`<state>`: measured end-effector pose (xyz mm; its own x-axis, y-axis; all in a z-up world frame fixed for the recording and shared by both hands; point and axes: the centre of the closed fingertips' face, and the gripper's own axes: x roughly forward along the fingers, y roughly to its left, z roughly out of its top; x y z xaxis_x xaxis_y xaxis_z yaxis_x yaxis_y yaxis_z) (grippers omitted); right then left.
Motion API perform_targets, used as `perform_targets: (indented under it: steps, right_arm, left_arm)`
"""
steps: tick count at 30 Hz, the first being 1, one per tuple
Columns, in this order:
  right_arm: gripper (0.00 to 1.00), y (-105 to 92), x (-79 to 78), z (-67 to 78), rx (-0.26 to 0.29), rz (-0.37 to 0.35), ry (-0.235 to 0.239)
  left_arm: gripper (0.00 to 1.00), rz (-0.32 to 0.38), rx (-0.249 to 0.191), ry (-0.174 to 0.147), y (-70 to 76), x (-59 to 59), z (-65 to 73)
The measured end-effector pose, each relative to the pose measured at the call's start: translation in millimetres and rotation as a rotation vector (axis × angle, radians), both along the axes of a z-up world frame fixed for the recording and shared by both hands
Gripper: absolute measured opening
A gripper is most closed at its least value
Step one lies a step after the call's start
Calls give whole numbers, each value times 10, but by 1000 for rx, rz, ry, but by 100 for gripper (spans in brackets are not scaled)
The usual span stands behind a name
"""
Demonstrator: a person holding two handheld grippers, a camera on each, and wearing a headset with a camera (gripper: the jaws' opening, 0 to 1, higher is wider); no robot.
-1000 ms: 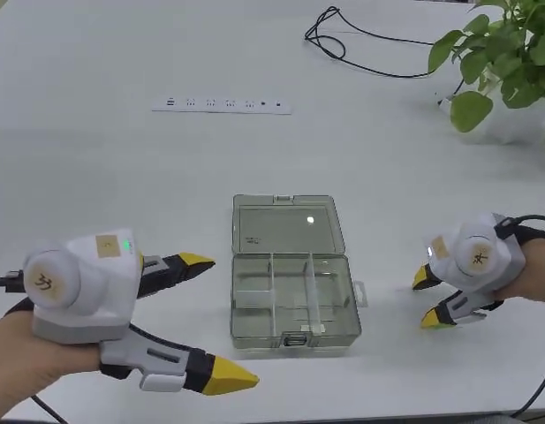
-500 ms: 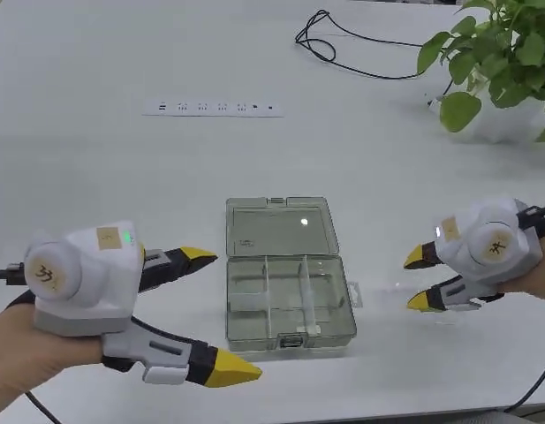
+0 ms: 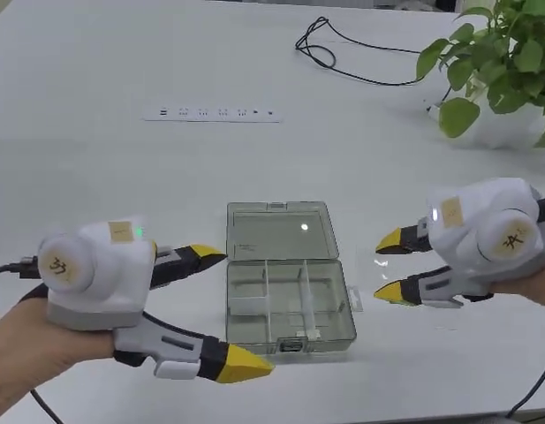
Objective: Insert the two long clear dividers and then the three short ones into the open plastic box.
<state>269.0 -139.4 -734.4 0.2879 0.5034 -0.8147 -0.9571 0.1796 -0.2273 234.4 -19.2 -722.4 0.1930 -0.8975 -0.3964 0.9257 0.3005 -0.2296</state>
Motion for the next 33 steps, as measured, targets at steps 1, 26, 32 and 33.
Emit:
perform_targets:
  steps: [1, 26, 32, 33]
  right_arm:
    - [33, 36, -16, 29, 8, 3, -2]
    - [33, 584, -253, 460, 10, 85, -142]
    - [33, 598, -239, 490, -15, 81, -169]
    - [33, 600, -242, 491, -15, 82, -169]
  left_arm:
    - [95, 1, -4, 2, -11, 1, 11]
    - [50, 167, -223, 392, -436, 140, 401]
    - [34, 168, -233, 459, -541, 81, 397]
    - [31, 168, -235, 460, -547, 75, 401]
